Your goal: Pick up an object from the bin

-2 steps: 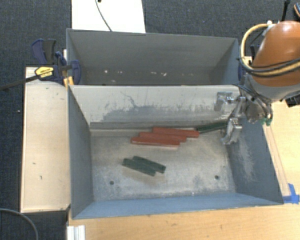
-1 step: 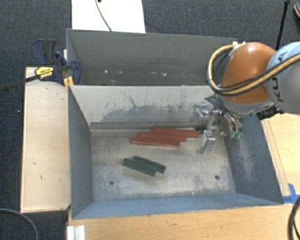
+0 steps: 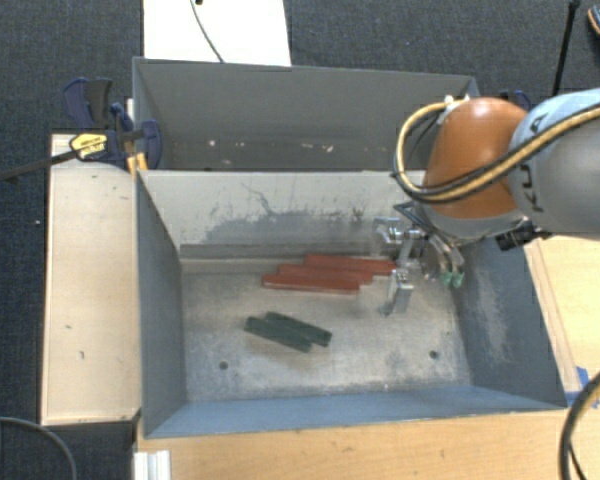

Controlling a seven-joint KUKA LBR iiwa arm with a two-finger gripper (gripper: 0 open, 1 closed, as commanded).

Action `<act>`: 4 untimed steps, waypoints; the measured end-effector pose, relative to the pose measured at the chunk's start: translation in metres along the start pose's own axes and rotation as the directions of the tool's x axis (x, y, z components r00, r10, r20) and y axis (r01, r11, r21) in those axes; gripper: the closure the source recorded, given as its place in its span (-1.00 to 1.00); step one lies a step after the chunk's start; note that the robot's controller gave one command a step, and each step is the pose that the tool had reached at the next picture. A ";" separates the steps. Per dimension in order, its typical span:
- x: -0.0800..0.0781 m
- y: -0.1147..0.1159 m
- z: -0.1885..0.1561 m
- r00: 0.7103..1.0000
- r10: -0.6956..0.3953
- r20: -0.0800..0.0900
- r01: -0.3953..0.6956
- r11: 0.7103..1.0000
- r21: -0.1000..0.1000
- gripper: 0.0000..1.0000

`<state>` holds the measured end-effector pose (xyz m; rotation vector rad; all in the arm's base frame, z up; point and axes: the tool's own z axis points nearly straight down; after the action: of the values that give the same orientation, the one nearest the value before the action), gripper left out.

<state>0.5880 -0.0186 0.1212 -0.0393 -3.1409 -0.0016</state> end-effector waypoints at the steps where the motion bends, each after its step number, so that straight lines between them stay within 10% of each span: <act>1: -0.003 0.053 0.022 0.997 -0.083 0.000 0.083 0.997 -0.002 -1.00; 2: -0.003 0.021 0.052 0.996 -0.091 0.000 0.091 0.996 0.001 -1.00; 3: 0.001 0.144 0.049 0.989 0.147 0.010 -0.147 0.989 -0.001 1.00; 4: 0.002 0.163 0.049 0.983 0.182 0.009 -0.182 0.983 -0.002 1.00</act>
Offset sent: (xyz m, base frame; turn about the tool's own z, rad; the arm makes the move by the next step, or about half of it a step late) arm 0.0031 0.0231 -0.0512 -0.0952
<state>0.5896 0.1445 0.0725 -0.3269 -3.1328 -0.0029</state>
